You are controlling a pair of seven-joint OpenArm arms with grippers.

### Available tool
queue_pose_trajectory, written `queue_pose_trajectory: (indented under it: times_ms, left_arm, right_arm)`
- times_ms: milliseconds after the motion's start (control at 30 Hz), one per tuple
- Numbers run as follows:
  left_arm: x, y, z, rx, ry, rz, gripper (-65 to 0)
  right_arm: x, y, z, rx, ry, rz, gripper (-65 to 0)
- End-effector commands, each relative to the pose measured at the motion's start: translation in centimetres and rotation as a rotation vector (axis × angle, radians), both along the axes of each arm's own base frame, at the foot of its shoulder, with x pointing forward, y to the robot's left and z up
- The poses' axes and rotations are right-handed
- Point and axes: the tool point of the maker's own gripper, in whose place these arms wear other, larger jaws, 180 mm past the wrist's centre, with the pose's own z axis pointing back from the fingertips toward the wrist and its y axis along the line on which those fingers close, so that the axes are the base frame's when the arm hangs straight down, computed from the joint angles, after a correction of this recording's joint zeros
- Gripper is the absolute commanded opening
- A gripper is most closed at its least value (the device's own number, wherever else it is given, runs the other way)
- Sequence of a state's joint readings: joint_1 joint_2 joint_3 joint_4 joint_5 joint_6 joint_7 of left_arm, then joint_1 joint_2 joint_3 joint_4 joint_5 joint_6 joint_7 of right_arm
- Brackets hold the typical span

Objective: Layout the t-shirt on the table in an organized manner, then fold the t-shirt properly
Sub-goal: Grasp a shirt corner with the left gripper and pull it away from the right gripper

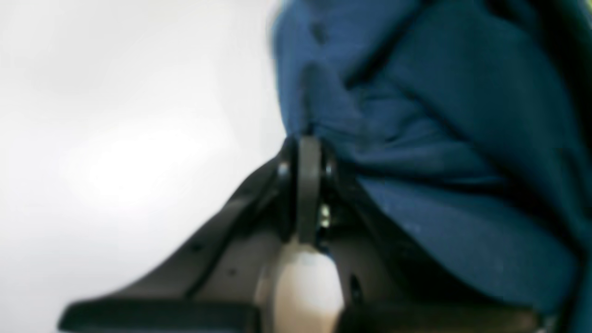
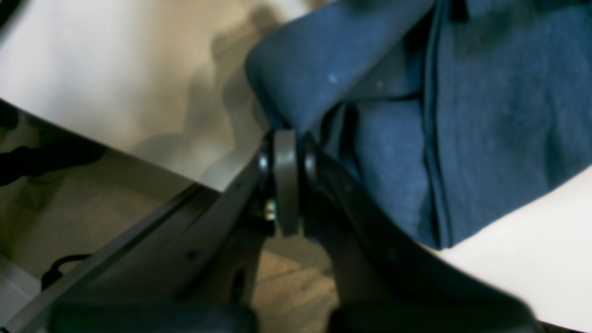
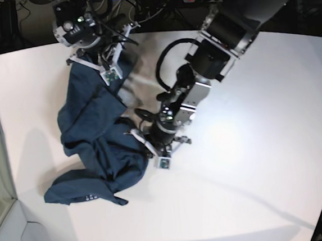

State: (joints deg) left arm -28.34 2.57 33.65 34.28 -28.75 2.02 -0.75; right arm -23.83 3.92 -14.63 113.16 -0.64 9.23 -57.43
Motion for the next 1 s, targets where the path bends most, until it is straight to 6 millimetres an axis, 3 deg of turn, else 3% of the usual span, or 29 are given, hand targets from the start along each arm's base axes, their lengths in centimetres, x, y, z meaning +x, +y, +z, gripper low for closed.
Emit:
queue_pose_trajectory:
  times_ms: [0,200,333,467,633,833,967]
  left_arm:
    - [2.0,3.4,1.2,0.029,-0.034,0.063,-64.6]
    - [4.2,14.0,2.7,0.054,-0.072,0.248,-64.6]
    - [4.2,19.4,3.4,0.09,-0.094,0.322,-64.6]
    - [3.5,22.4,4.7,0.115,-0.138,0.344,-64.6]
    - [0.2,24.7,5.3,0.122,-0.175,0.349,-64.7]
    - [-4.9,29.3,4.0,0.133,-0.145,0.438,-64.7]
    - [-7.0,31.5,3.0,0.143,-0.117,0.496,-64.7]
  right_arm:
    - [0.6,0.3,0.9,0.017,-0.037,0.003,-65.0]
    - [1.1,0.6,1.6,0.025,-0.062,0.006,-65.0]
    - [1.7,0.6,1.9,0.027,-0.076,0.006,-65.0]
    - [2.6,0.6,2.4,0.028,-0.102,0.005,-65.0]
    - [5.2,1.7,4.1,0.063,-0.168,-0.008,-65.0]
    - [10.3,2.3,7.8,0.08,-0.311,-0.004,-65.0]
    - [11.7,1.9,8.9,0.071,-0.351,-0.007,-65.0]
